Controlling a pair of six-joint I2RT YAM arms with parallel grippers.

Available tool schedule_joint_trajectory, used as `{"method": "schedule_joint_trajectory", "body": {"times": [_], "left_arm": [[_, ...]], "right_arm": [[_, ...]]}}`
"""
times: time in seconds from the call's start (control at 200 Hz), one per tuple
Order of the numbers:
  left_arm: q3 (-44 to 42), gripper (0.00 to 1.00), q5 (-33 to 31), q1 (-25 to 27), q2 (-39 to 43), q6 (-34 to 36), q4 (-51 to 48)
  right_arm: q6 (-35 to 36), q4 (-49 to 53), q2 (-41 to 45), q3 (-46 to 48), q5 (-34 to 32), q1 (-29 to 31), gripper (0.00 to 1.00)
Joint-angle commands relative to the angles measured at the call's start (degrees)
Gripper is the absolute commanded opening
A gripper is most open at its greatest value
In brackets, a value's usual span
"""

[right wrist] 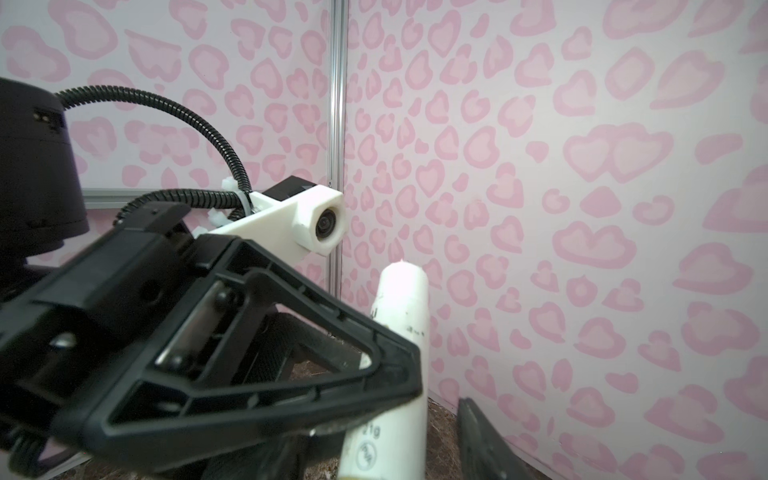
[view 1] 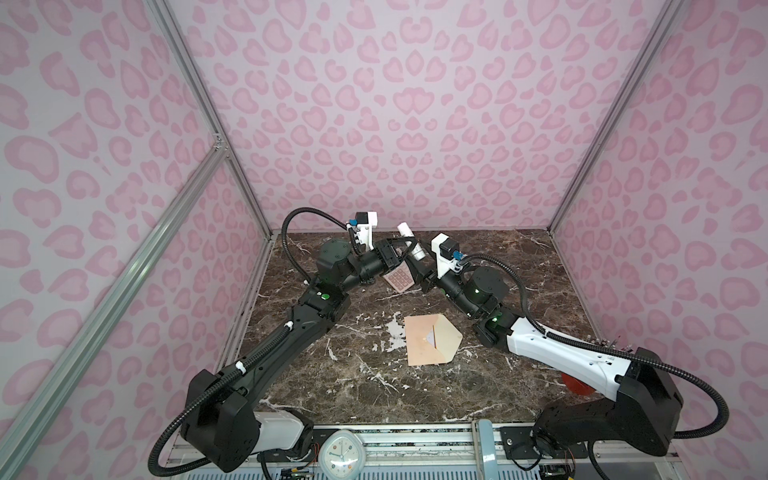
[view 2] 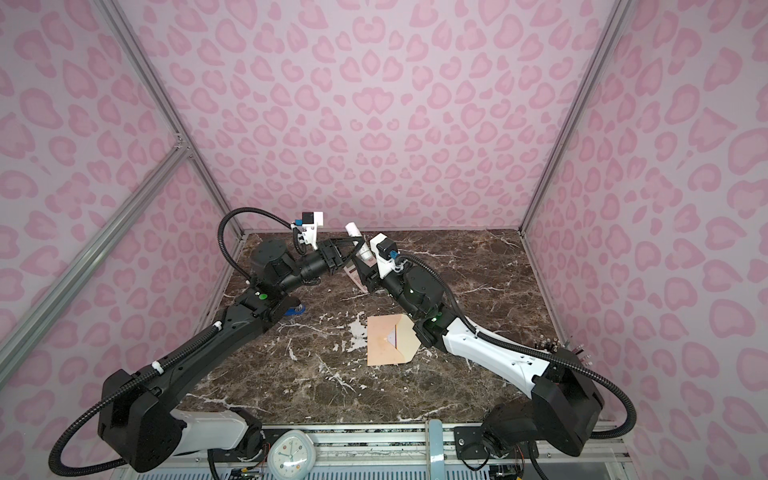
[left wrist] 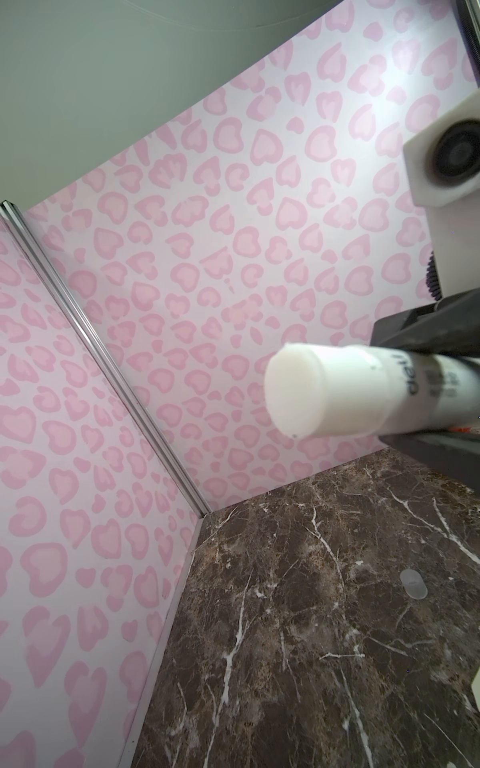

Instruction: Place the letter into the envelope and seal it

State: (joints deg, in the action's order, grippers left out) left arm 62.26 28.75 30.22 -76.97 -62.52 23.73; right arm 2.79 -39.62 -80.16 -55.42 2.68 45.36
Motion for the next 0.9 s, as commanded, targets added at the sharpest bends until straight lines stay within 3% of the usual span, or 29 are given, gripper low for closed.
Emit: {"method": "schedule_joint_trajectory", "body": {"times": [0.0,0.135,0.54,0.59,0.76,0.895], "left_arm": [[0.41,0.04,2.19,0.75,-0.36,-1.08,0.58],[0.49,0.04,2.84,1.16,-1.07,-1.84,0.97],[1.76,0.04,4.59,1.16,-2.16,-2.41,-0.56],[2.14,0.11,5.03,1.07,-2.45,-2.47,-0.62],[2.77,0.46,5.36,0.66,-2.92,-2.99,-0.56],[2.45,0.54,5.39,-0.05,-2.97,-3.82,-0.49]], "right_arm": [[0.95,-3.36,-0.78,-0.58,-2.38,0.13,0.51],[1.10,-4.14,-1.56,-0.83,-3.58,0.16,0.46],[1.72,-1.45,-0.66,-0.79,-5.64,0.22,0.14],[1.36,-0.02,-0.24,-1.01,-5.74,0.16,0.12],[-1.03,7.68,2.05,-1.81,-5.85,0.00,0.10],[-3.08,14.34,4.90,-2.01,-5.21,-0.49,0.10]]}}
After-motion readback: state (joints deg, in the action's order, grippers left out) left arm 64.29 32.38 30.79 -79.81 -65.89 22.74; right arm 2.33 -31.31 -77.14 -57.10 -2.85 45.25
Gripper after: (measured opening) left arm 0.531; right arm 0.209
